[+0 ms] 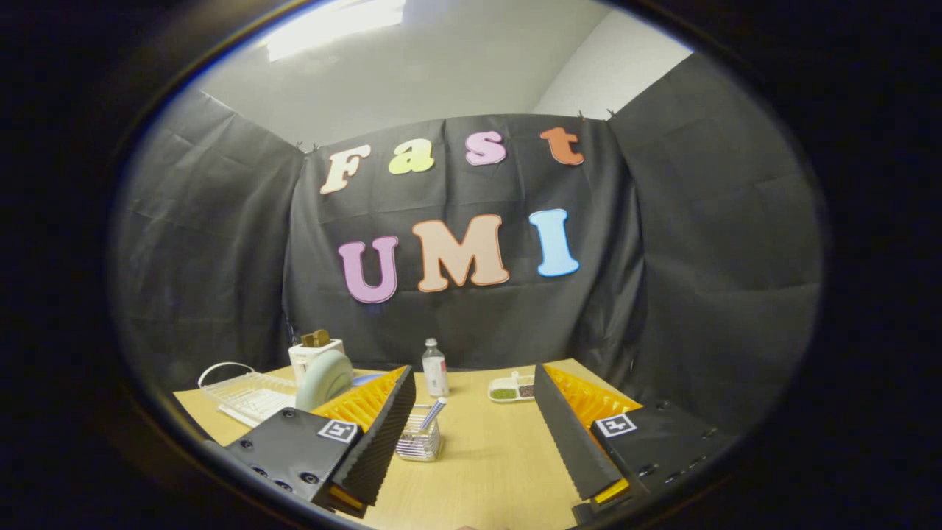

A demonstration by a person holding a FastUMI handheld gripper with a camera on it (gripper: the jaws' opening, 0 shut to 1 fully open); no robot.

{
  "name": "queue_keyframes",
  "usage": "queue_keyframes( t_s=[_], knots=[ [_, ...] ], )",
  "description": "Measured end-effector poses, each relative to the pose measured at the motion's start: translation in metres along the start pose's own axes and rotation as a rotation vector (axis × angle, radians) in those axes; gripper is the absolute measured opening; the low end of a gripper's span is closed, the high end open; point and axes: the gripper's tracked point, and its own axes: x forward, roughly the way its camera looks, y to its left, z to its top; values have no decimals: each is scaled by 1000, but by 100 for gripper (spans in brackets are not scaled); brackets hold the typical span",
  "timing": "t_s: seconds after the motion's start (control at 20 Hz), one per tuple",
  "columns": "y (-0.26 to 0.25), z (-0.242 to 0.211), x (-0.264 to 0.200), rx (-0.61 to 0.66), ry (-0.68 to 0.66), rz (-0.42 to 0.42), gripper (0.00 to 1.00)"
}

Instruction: Take the plate from the dish rack, then take the spoon from the basket and place it into the plate.

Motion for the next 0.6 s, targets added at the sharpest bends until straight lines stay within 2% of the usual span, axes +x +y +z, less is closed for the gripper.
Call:
queue_keyframes(
  t_s=[0.4, 0.6],
  knots=[
    [6, 9, 4, -21, -42, -52, 100],
    [54, 16, 19, -4, -36, 26, 100]
  ],
)
